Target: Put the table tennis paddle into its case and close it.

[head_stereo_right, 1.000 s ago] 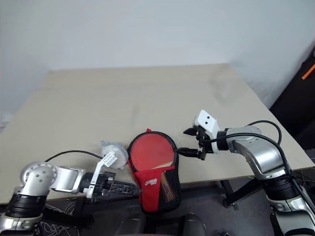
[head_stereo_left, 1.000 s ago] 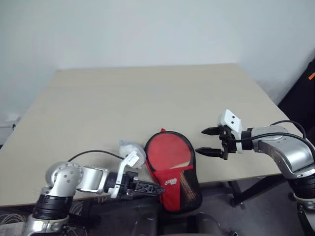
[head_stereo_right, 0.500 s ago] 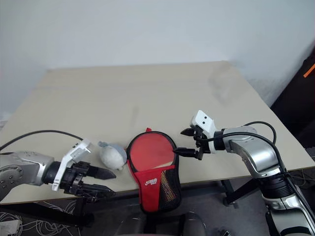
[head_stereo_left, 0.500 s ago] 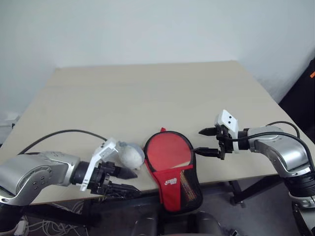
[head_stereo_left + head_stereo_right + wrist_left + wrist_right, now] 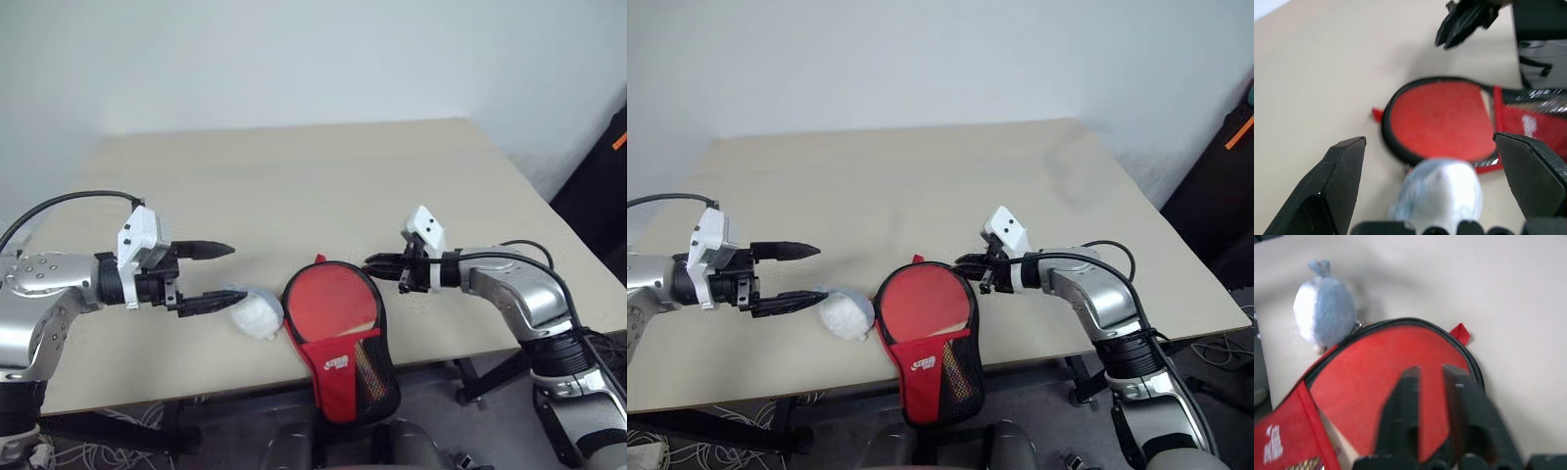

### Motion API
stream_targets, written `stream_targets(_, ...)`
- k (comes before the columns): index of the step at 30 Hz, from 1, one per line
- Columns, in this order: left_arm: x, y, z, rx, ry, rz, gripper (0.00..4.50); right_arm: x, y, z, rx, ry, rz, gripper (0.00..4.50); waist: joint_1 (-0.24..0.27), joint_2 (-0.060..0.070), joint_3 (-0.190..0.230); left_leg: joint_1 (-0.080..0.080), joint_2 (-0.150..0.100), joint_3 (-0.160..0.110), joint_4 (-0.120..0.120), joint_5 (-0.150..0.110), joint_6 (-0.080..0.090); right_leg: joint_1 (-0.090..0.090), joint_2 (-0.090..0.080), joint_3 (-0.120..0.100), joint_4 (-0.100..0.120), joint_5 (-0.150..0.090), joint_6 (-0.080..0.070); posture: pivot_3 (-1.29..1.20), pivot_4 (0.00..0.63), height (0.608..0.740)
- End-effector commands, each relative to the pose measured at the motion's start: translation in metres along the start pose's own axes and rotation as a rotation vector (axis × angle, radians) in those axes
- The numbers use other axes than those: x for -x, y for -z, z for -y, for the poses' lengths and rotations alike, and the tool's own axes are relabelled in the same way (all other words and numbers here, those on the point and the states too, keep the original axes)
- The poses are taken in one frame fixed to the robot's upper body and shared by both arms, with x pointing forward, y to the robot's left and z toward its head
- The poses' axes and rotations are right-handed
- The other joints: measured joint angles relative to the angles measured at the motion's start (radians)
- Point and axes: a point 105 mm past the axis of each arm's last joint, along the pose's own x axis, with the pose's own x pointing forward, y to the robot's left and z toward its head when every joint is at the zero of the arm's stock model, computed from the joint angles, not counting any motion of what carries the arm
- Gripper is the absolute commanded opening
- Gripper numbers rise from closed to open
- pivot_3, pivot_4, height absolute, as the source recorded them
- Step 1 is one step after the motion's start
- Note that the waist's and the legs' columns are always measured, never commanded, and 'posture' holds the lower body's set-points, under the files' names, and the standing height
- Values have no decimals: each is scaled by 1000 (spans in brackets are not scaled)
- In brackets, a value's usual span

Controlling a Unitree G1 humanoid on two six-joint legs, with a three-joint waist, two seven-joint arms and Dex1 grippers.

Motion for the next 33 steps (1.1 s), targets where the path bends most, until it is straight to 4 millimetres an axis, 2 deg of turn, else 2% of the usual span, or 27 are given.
stream_targets(1, 2, 6, 7, 20, 5, 21, 4500, -8, -14, -2, 28, 4, 37, 17, -5, 0, 0, 0, 0, 0, 0, 0, 0, 0, 0, 0, 0, 0, 0, 0, 0, 706)
stream_targets(6, -4, 23, 14, 67, -2, 17, 4500, -23, -9, -7, 27, 1, 28, 17, -8, 0, 0, 1, 2, 0, 1, 0, -1, 1, 2, 1, 1, 1, -2, 0, 0, 706)
stream_targets(9, -7, 41, 10, 99, -39, -11, 4500, -35, -5, -13, 19, -6, 24, 17, -9, 0, 0, 2, 3, 0, 1, 1, -1, 1, 3, 1, 1, 1, -3, 0, 0, 706)
stream_targets(14, -12, 58, 6, 106, -70, -42, 4500, -48, 0, -22, 7, -29, 26, 17, -13, 0, -1, 2, 4, 2, 1, 1, -2, 0, 5, 3, 2, 2, -3, 0, 0, 706)
stream_targets(23, -25, 71, 2, 104, -92, -44, 4500, -70, 11, -35, -13, -68, 50, 17, -18, -2, -1, 2, 6, 11, 1, 1, -3, -1, 6, 4, 2, 3, -4, 0, 0, 706)
stream_targets(26, -30, 75, 4, 114, -85, -51, 4500, -77, 22, -40, -33, -84, 54, 17, -21, -2, -2, 3, 7, 13, 1, 2, -4, -1, 7, 5, 3, 3, -5, 0, 0, 706)
stream_targets(33, -34, 82, 5, 125, -72, -80, 4500, -89, 29, -43, -72, -90, 96, 17, -34, -4, -3, 3, 8, 17, 1, 2, -5, -2, 8, 6, 5, 3, -5, 0, 0, 706)
